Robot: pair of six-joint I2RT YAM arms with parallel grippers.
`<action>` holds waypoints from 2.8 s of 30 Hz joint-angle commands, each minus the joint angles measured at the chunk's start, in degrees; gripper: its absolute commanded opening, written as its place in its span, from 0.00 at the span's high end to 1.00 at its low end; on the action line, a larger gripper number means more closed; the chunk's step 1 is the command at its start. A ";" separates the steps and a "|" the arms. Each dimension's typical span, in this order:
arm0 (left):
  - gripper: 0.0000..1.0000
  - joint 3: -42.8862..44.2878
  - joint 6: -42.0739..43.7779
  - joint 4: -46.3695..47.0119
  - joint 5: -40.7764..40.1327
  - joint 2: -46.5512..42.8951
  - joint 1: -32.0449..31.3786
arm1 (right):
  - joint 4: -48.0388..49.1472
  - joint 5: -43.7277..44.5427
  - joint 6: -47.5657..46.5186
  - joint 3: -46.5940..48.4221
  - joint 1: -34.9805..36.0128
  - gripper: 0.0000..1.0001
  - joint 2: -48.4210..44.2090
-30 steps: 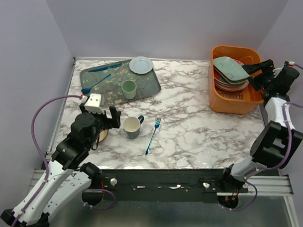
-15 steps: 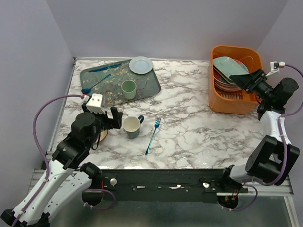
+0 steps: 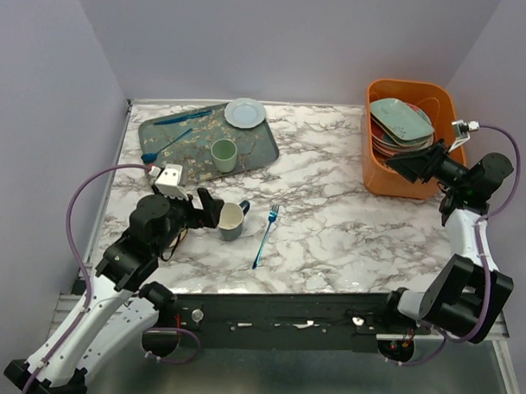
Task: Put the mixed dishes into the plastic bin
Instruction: Place the plate in the plastic bin, then pick up the cup at the center of the board.
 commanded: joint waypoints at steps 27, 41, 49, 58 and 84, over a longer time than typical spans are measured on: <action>0.02 -2.24 -17.42 -5.74 6.37 11.27 0.29 | -25.16 -10.90 -28.06 1.16 0.91 0.08 -7.14; 0.22 -1.88 -18.56 -7.77 -0.93 18.39 -0.24 | -25.60 -10.72 -28.41 1.16 1.70 0.07 -7.40; 0.36 -0.74 -19.00 -5.48 -2.25 24.09 -1.29 | -26.47 -10.72 -29.20 1.33 2.14 0.07 -7.49; 0.55 -0.22 -18.83 -5.48 -4.62 26.22 -2.17 | -28.41 -10.81 -31.57 1.68 3.01 0.07 -7.84; 1.00 -0.83 -11.54 5.24 9.60 16.72 -3.93 | -66.10 -3.70 -74.69 9.42 16.89 0.00 -11.71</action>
